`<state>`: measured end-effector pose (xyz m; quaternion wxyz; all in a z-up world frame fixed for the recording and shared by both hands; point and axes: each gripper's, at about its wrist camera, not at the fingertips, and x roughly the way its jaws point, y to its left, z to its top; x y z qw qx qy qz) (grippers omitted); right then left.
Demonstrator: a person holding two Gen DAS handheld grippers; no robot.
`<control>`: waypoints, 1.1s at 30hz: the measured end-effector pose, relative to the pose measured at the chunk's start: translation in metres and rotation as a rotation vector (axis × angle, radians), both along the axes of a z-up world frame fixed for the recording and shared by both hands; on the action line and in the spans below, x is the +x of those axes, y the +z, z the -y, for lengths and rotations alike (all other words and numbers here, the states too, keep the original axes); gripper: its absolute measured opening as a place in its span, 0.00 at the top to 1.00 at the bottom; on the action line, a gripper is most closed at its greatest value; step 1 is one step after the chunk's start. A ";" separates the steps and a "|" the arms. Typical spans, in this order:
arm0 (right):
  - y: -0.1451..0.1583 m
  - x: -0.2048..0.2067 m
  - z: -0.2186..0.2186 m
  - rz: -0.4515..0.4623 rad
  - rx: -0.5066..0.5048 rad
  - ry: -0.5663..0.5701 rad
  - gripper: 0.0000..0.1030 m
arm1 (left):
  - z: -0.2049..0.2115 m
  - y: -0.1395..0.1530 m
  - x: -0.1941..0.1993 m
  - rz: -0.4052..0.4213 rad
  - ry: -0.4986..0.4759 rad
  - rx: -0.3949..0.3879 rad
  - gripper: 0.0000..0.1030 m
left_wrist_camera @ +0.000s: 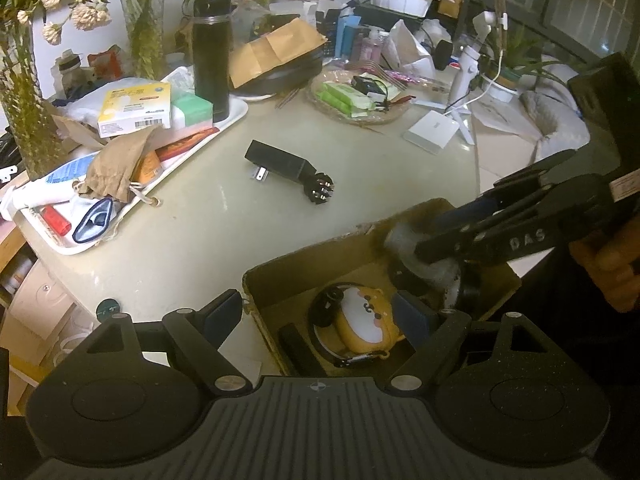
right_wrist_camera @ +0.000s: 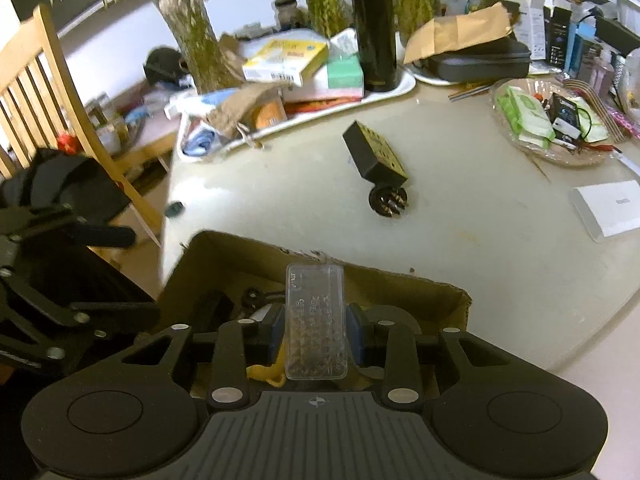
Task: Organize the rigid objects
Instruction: 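Carry the clear case over the box with the right tool and release, then move the right tool to the yellow socket tester's round plug end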
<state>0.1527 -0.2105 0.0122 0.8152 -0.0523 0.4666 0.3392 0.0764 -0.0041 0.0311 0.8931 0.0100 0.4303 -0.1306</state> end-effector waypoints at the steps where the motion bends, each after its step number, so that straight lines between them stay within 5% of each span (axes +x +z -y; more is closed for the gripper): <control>1: -0.001 -0.001 -0.001 0.013 0.000 -0.004 0.33 | 0.000 0.000 0.000 0.001 0.002 -0.001 0.20; 2: -0.001 -0.002 0.000 0.025 0.005 -0.009 0.20 | -0.001 0.000 -0.001 0.002 0.005 -0.002 0.20; 5: 0.000 -0.004 0.004 0.048 0.016 -0.015 0.05 | -0.002 0.000 -0.002 0.005 0.008 0.000 0.20; 33: 0.005 0.007 0.043 0.105 -0.023 -0.157 0.00 | 0.008 0.009 0.019 0.043 0.024 0.009 0.20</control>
